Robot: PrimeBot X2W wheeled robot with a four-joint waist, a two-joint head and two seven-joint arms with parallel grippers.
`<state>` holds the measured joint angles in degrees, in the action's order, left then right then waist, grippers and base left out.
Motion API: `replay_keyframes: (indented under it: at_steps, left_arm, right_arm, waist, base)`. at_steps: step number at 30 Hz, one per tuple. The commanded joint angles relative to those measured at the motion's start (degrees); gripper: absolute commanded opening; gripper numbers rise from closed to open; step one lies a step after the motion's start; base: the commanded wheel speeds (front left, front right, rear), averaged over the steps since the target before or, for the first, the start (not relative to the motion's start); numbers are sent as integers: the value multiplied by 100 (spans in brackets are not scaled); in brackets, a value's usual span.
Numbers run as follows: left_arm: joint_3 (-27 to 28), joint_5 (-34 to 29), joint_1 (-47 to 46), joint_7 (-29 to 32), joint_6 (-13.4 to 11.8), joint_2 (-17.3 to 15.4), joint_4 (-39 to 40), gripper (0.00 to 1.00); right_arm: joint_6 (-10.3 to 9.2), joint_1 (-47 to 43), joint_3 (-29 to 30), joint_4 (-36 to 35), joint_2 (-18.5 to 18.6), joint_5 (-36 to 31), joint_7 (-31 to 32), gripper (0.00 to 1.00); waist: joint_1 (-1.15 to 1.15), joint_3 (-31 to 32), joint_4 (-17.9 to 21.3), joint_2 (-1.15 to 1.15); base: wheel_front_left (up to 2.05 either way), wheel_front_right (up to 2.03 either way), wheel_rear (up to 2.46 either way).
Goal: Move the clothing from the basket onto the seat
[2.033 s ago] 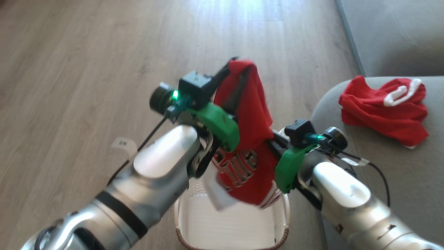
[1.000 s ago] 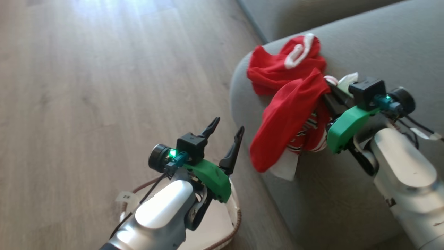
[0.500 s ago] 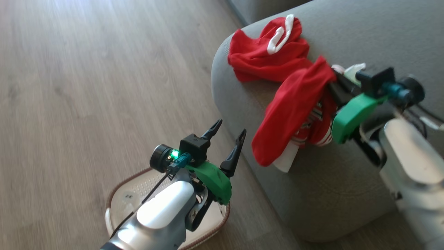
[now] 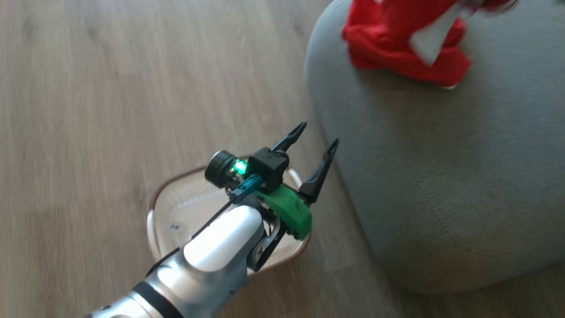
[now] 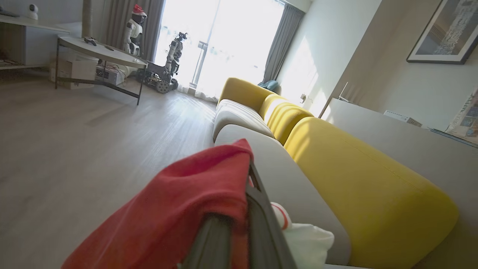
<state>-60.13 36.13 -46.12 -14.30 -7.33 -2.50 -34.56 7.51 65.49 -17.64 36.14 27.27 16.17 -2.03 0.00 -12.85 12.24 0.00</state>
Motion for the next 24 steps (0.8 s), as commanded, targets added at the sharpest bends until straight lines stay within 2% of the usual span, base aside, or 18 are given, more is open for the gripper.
replay_keyframes:
  at_steps: [1,7,11,16,24]
  left_arm:
    - [108,-60,-283,-70,-53,-39,206,100]
    - [-79,-188,-550,-15,-139,-38,433,100]
    - [-189,-208,-672,24,-169,-38,543,100]
    - [-298,-205,-761,42,-223,-38,605,100]
    - [-384,-171,-784,23,-253,-38,566,100]
  right_arm:
    - [-2,268,153,23,143,-83,-22,0]
    - [-2,871,583,1039,490,-455,-220,0]
    - [-2,935,861,1755,532,-723,-503,0]
    - [-2,748,1311,2662,302,-1048,-817,0]
    - [-2,453,1771,3389,-106,-1485,-1099,0]
  waist:
    - [0,-425,-358,0]
    - [0,-1039,-785,0]
    - [0,-1359,-1037,0]
    - [0,-1673,-1220,0]
    - [0,-1770,-1306,0]
  base:
    - [0,0,0]
    - [0,0,0]
    - [0,0,0]
    - [0,0,0]
    - [0,0,0]
